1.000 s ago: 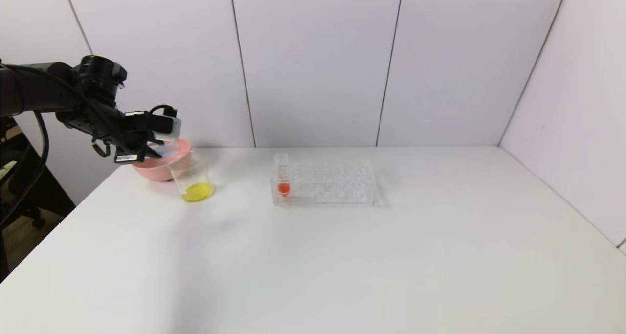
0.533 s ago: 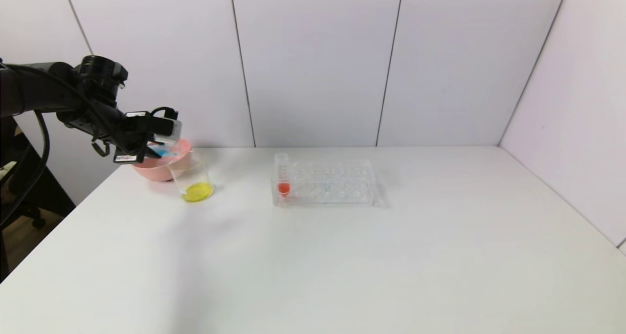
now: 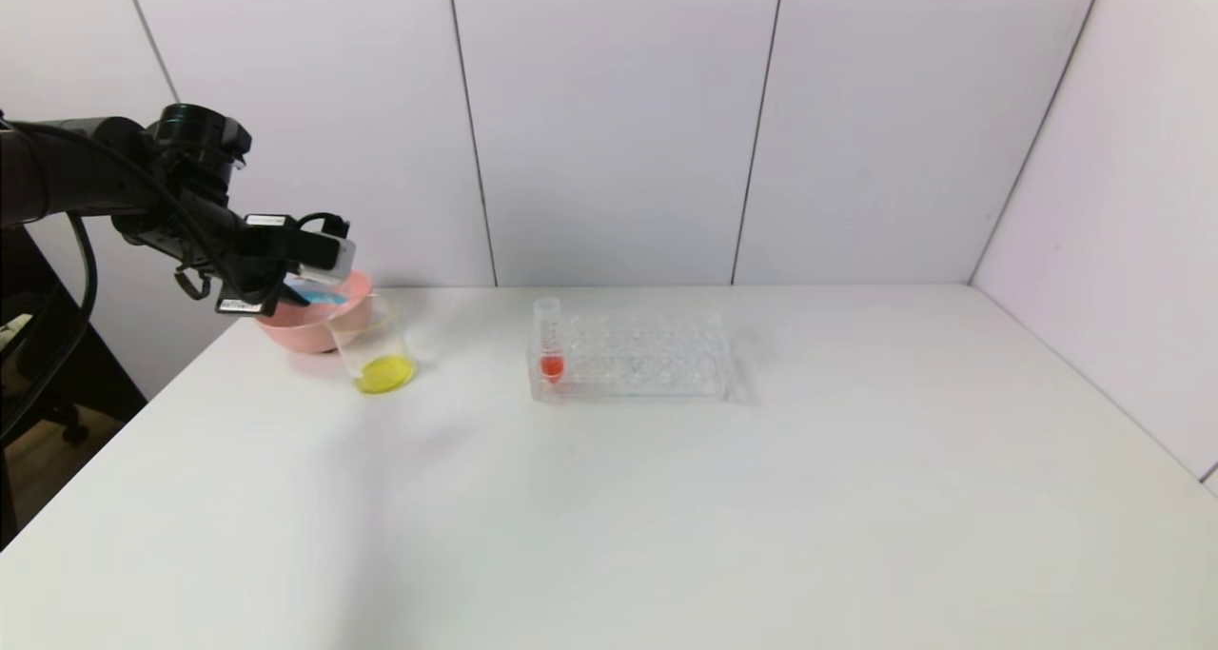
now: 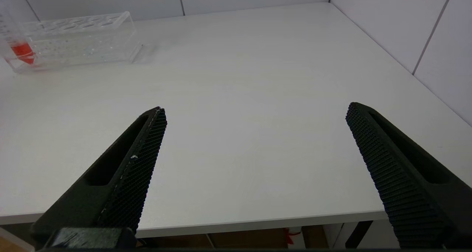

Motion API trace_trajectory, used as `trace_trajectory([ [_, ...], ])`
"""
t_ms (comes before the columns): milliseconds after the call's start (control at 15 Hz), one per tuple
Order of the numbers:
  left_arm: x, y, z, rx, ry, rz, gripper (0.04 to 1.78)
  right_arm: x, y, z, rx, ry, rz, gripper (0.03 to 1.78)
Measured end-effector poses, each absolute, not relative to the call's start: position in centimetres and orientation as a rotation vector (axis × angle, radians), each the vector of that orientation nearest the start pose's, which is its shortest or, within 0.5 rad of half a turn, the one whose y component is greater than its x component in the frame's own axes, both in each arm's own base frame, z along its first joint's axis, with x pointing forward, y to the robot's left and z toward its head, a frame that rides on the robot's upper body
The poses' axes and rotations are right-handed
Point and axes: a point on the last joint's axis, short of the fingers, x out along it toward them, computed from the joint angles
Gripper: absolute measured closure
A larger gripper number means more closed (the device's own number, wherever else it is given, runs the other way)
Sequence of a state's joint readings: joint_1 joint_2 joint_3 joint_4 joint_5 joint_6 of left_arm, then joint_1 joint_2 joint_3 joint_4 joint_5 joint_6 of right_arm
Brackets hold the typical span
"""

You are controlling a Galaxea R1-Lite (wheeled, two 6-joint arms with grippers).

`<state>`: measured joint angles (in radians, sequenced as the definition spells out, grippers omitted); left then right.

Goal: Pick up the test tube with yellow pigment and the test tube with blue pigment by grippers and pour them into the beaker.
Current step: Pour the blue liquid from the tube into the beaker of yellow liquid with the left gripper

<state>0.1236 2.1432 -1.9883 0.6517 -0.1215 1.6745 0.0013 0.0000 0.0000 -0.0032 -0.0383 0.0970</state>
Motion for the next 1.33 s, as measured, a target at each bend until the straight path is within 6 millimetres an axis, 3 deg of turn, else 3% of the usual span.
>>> trace_trajectory([
  [1333, 41.0, 2.9, 23.8, 1.624, 0.648, -0.601, 1.4, -2.3, -0.1, 7.6, 0.097, -0.005, -0.037, 0.04],
])
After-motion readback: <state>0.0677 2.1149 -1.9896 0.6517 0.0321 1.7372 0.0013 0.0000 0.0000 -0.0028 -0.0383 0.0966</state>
